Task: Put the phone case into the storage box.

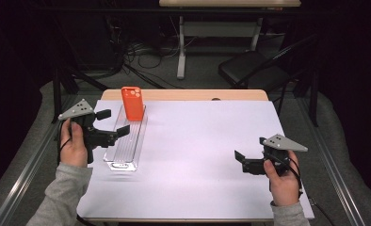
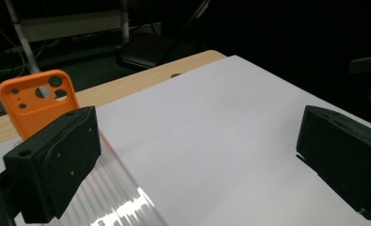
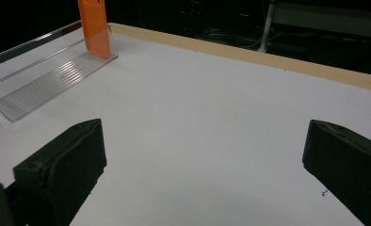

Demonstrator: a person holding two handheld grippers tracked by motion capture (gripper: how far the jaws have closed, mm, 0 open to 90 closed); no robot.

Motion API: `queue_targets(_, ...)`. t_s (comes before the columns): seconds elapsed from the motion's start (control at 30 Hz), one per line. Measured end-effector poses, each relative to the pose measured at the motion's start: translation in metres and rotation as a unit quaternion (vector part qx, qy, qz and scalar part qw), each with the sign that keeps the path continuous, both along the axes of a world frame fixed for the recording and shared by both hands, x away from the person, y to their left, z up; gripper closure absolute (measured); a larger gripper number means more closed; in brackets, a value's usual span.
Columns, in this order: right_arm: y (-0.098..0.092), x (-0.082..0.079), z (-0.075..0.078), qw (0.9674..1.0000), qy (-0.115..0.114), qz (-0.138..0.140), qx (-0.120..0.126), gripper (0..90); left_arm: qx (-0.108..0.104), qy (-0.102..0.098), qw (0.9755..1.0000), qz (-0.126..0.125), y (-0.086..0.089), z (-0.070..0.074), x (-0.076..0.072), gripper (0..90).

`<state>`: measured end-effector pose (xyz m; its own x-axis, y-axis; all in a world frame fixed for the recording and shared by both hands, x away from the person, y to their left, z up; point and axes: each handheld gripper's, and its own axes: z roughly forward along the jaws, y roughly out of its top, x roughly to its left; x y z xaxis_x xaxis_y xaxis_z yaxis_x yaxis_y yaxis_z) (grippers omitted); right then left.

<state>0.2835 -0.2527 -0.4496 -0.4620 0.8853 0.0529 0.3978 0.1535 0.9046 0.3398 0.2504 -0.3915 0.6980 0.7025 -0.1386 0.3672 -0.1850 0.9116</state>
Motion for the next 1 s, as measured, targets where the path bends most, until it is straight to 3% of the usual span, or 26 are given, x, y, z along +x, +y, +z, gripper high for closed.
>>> queue_targets(0.3,-0.009,-0.006,-0.007,0.9999,0.006,-0.011,0.004,0.0,-0.02,0.011,0.9997,0.013,0.018,-0.02,-0.011,0.7)
queue_targets(0.77,-0.018,-0.01,-0.015,0.9996,0.012,-0.026,0.007,0.0,-0.002,0.016,0.9992,0.036,0.03,-0.044,-0.018,0.8)
queue_targets(1.0,-0.019,-0.011,-0.019,0.9994,0.015,-0.03,0.002,0.0,-0.018,0.023,0.9989,0.038,0.035,-0.055,-0.02,0.8)
